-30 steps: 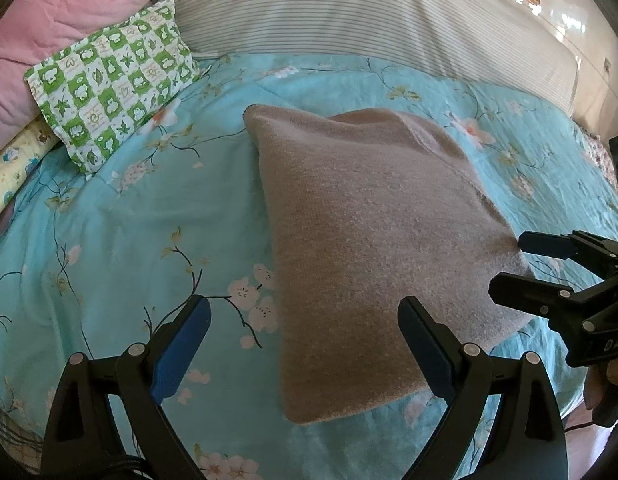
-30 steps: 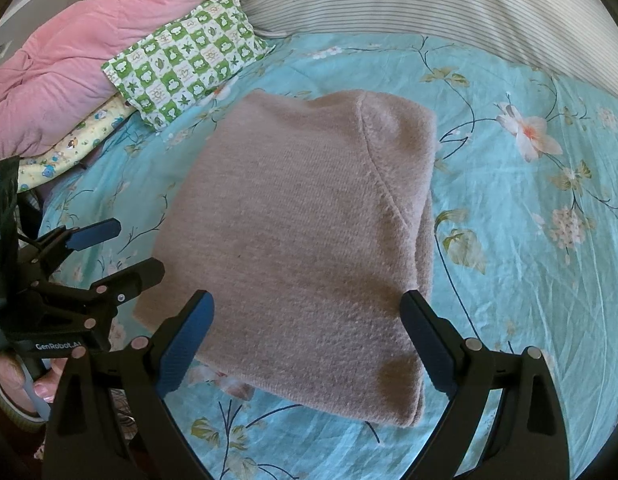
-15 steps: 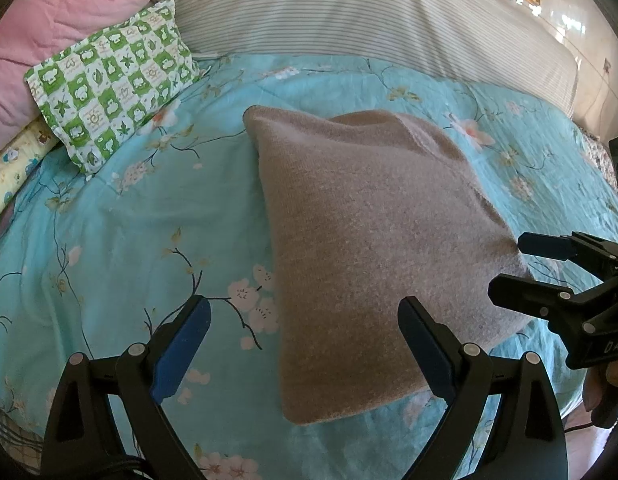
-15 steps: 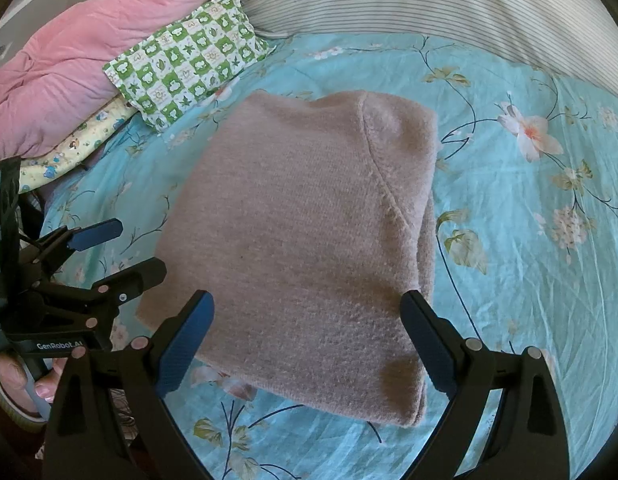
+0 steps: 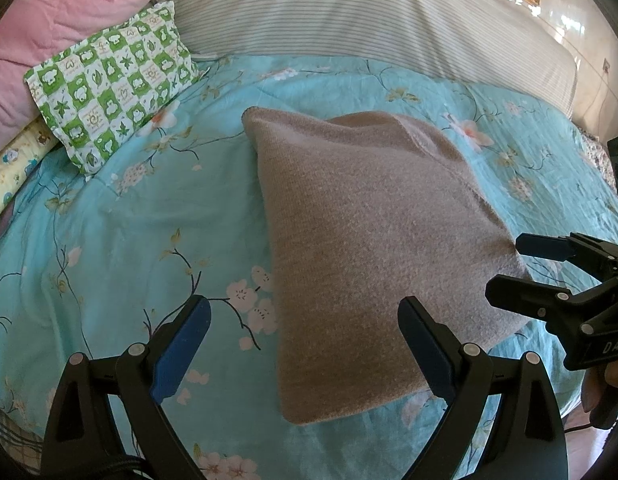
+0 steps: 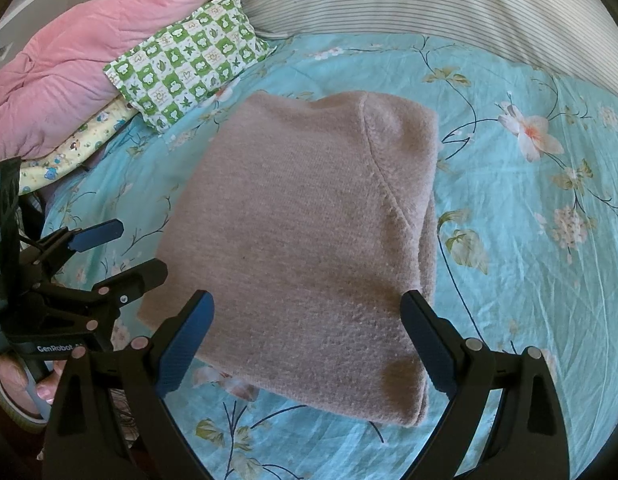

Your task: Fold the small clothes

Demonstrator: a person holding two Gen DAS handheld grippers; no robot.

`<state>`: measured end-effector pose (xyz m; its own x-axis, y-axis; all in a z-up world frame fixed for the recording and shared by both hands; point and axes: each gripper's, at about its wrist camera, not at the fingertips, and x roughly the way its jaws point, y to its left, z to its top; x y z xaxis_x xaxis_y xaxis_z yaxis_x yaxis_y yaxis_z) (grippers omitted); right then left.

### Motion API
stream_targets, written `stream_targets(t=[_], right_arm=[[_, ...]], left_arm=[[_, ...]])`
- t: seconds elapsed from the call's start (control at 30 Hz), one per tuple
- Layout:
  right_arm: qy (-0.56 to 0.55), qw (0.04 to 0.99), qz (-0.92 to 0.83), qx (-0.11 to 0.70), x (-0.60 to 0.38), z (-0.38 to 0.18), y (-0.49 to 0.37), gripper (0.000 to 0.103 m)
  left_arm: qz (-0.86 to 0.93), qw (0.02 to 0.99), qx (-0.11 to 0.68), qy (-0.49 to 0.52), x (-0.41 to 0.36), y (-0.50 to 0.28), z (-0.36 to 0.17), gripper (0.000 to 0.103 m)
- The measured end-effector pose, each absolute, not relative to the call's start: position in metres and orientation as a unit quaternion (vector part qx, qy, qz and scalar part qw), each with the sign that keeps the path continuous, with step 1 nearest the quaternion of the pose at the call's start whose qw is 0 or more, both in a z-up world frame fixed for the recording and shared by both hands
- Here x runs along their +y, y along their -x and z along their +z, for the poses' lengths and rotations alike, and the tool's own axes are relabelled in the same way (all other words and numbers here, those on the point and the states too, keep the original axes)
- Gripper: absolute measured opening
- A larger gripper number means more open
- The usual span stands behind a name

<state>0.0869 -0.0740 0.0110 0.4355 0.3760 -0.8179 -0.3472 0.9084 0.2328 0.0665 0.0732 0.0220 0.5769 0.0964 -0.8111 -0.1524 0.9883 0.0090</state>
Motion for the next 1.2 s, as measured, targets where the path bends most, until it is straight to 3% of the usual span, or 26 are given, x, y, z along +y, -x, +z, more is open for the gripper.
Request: stream_targets(t=[1.2], right_arm=[[-0.03, 0.849, 0.212, 0.482, -0.0737, 0.0179, -0.0885, 0.094]], left_arm=[[0.072, 0.891, 0.447, 0.025, 0.0718, -0.0712, 0.0289, 0.095]])
